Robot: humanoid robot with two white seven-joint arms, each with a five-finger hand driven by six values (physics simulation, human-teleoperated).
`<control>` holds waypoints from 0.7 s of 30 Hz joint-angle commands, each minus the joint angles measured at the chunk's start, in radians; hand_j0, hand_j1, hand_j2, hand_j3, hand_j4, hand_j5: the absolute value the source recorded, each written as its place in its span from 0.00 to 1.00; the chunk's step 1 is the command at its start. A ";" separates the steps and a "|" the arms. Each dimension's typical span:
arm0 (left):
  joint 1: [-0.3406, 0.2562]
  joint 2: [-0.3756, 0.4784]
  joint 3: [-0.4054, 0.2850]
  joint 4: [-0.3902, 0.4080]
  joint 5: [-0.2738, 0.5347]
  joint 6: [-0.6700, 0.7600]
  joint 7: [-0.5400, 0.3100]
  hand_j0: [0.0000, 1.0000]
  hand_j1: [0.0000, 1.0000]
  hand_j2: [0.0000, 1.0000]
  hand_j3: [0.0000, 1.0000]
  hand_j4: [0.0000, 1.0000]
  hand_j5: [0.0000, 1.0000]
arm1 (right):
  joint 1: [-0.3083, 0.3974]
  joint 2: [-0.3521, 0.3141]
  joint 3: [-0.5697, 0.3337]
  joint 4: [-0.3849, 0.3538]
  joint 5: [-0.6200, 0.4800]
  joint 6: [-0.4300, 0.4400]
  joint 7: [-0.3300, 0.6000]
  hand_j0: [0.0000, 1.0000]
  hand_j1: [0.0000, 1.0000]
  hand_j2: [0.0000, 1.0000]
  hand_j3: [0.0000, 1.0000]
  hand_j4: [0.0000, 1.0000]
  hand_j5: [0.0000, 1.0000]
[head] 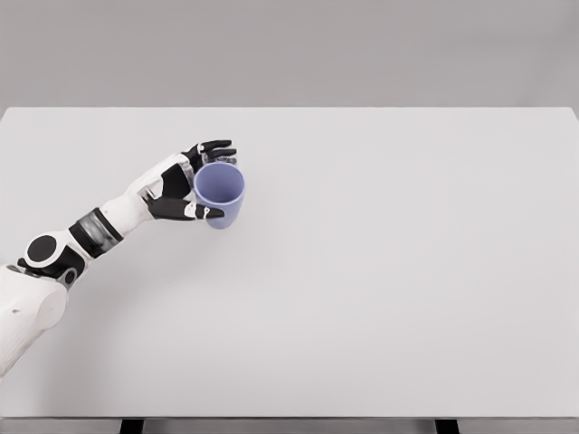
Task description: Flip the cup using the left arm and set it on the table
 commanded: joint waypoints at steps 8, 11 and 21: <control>-0.002 0.002 0.001 -0.006 0.008 0.000 0.000 1.00 1.00 1.00 1.00 1.00 1.00 | 0.000 0.000 0.000 0.000 0.000 0.000 0.000 1.00 1.00 1.00 1.00 1.00 1.00; -0.008 0.011 0.002 -0.018 0.010 0.000 0.000 1.00 1.00 1.00 1.00 1.00 1.00 | 0.000 0.000 0.001 0.000 0.000 0.000 0.000 1.00 1.00 1.00 1.00 1.00 1.00; -0.048 0.090 0.009 -0.098 0.008 -0.017 0.000 1.00 1.00 1.00 1.00 1.00 1.00 | 0.000 0.000 0.000 0.000 0.000 0.000 0.000 1.00 1.00 1.00 1.00 1.00 1.00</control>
